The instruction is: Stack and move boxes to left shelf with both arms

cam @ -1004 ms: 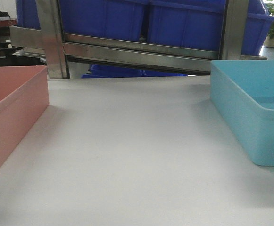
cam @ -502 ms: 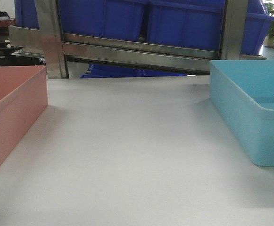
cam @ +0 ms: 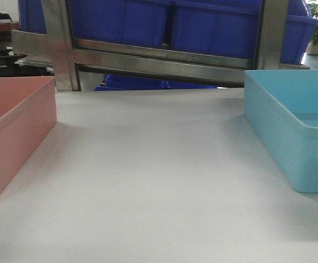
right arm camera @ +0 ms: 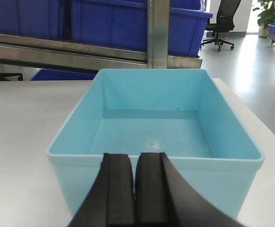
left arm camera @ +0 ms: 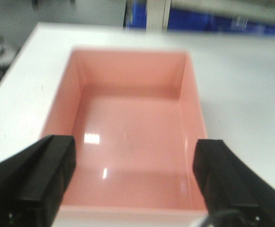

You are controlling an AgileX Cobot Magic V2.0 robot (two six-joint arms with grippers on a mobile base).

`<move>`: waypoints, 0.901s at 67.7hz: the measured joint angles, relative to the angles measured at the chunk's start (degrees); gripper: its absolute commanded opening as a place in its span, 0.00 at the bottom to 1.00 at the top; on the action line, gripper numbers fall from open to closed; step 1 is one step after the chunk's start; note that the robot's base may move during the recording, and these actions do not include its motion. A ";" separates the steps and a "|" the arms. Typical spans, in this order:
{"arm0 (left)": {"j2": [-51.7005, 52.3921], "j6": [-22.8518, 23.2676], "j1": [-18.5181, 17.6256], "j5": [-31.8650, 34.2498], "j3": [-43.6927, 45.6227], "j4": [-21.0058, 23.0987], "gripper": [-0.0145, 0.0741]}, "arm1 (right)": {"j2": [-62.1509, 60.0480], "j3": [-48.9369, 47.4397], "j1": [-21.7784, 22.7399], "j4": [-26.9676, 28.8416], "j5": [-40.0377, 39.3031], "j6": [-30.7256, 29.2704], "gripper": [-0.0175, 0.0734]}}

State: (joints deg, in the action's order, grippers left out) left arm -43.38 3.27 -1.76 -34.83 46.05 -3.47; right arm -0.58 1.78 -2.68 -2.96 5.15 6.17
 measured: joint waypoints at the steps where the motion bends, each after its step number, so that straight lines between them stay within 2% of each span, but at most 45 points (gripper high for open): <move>1: -1.15 0.00 0.00 -1.34 0.98 0.00 0.72 | 0.00 0.00 0.00 0.00 0.00 0.00 0.25; 7: -8.84 0.00 0.00 -10.06 8.06 -0.28 0.73 | 0.00 0.00 0.00 0.00 0.00 0.00 0.25; 10: -13.02 0.00 0.00 -14.92 11.98 -1.55 0.73 | 0.00 0.00 0.00 0.00 0.00 0.00 0.25; 16: -20.23 0.00 0.12 -20.44 18.83 -4.81 0.73 | 0.00 0.00 0.00 0.00 0.00 0.00 0.25; 19: -23.75 -0.69 1.28 -22.95 22.12 -5.93 0.73 | 0.00 0.00 0.00 0.00 0.00 0.00 0.25; 25: -29.70 -2.90 4.90 -25.43 27.61 -4.95 0.73 | 0.00 0.00 0.00 0.00 0.00 0.00 0.25; 39: -39.36 -14.74 18.99 -25.95 33.05 8.25 0.72 | 0.00 0.00 0.00 0.00 0.00 0.00 0.25; 42: -41.53 -17.89 21.20 -24.96 33.18 9.80 0.72 | 0.00 0.00 0.00 0.00 0.00 0.00 0.25; 48: -44.81 -22.68 23.59 -22.94 33.30 10.49 0.72 | 0.00 0.00 0.00 0.00 0.00 0.00 0.25; 61: -53.51 -27.49 24.21 -18.16 33.30 12.32 0.72 | 0.00 0.00 0.00 0.00 0.00 0.00 0.25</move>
State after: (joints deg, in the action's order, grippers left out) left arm -96.89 -24.21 22.45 -52.99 79.35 8.84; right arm -0.58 1.78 -2.68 -2.96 5.15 6.17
